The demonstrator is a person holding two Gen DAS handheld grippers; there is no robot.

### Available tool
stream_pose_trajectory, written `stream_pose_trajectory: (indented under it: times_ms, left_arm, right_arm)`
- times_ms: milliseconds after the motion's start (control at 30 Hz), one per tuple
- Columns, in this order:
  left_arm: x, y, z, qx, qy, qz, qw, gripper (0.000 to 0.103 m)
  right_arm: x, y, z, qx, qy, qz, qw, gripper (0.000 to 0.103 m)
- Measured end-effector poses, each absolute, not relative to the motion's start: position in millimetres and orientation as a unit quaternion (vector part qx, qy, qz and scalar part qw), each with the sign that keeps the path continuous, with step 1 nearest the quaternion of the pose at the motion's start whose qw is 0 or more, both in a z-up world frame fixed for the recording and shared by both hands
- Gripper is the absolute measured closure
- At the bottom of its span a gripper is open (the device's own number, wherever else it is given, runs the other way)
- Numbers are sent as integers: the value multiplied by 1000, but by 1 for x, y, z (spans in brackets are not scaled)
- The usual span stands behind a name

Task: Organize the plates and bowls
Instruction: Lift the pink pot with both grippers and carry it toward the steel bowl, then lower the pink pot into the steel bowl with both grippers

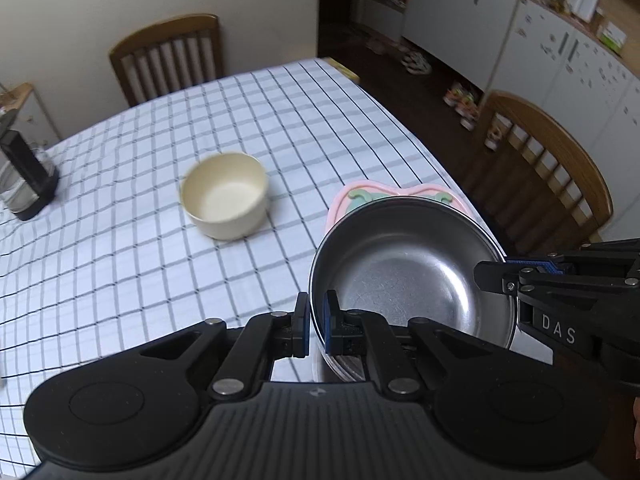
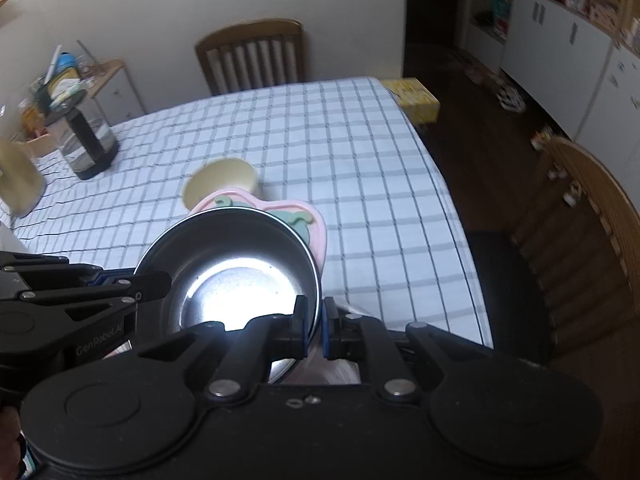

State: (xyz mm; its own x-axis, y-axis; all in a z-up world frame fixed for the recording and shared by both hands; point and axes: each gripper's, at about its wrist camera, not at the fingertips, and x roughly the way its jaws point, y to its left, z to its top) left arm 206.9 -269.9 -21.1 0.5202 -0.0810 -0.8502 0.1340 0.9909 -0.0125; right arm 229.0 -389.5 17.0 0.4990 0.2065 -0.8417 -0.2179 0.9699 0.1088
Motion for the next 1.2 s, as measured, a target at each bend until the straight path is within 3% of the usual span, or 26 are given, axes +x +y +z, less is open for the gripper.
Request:
stream_pose_trajectory:
  times_ms: [467, 1200]
  left_arm:
    - [202, -307, -76, 71, 514, -94, 849, 98]
    - [215, -315, -105, 97, 521, -98, 842, 98]
  right_arm:
    - [202, -428, -33, 21, 521, 75, 850, 96]
    - [207, -431, -60, 30, 539, 60, 840, 95]
